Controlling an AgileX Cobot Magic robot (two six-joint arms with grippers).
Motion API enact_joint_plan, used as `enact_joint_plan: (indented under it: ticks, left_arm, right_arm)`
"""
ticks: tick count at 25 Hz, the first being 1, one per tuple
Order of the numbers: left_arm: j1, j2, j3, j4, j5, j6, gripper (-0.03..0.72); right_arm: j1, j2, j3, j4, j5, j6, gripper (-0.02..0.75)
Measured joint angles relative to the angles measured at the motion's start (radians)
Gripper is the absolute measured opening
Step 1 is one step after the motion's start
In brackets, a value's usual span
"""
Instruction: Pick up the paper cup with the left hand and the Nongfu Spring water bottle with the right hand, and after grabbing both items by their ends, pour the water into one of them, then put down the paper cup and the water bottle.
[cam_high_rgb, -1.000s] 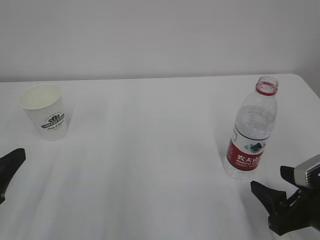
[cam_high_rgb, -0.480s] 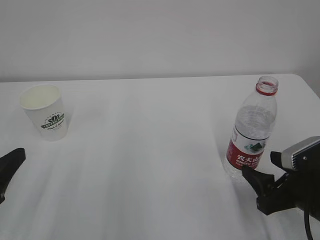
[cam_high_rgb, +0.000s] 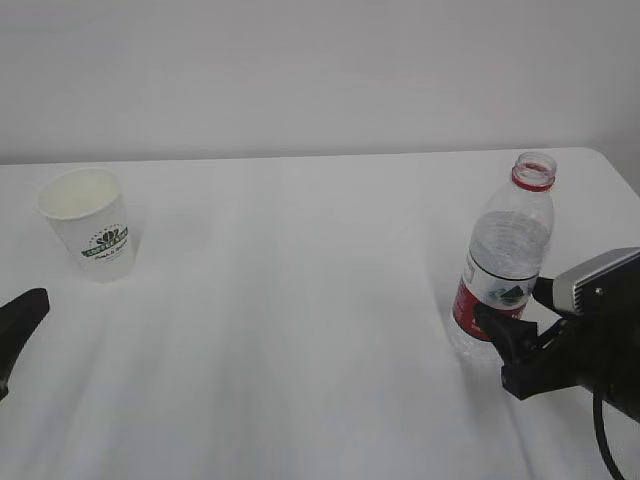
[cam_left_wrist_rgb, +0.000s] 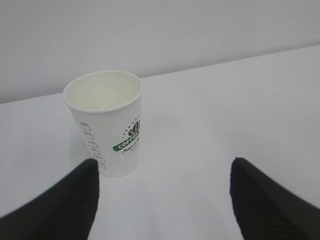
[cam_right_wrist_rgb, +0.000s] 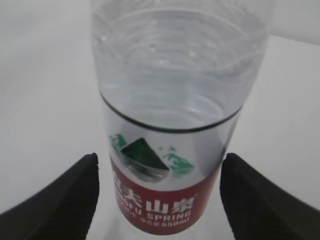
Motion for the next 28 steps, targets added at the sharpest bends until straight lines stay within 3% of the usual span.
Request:
enact_joint_plan:
  ticks: [25, 28]
  left_arm:
    - [0.0, 0.0, 0.0, 0.0, -0.014, 0.0, 0.59]
    - [0.0, 0.0, 0.0, 0.0, -0.018, 0.0, 0.59]
  right_arm:
    - [0.0, 0.111, -0.127, 0.004, -0.013, 0.0, 0.577]
    - [0.0, 0.112, -0.127, -0.001, -0.013, 0.0, 0.615]
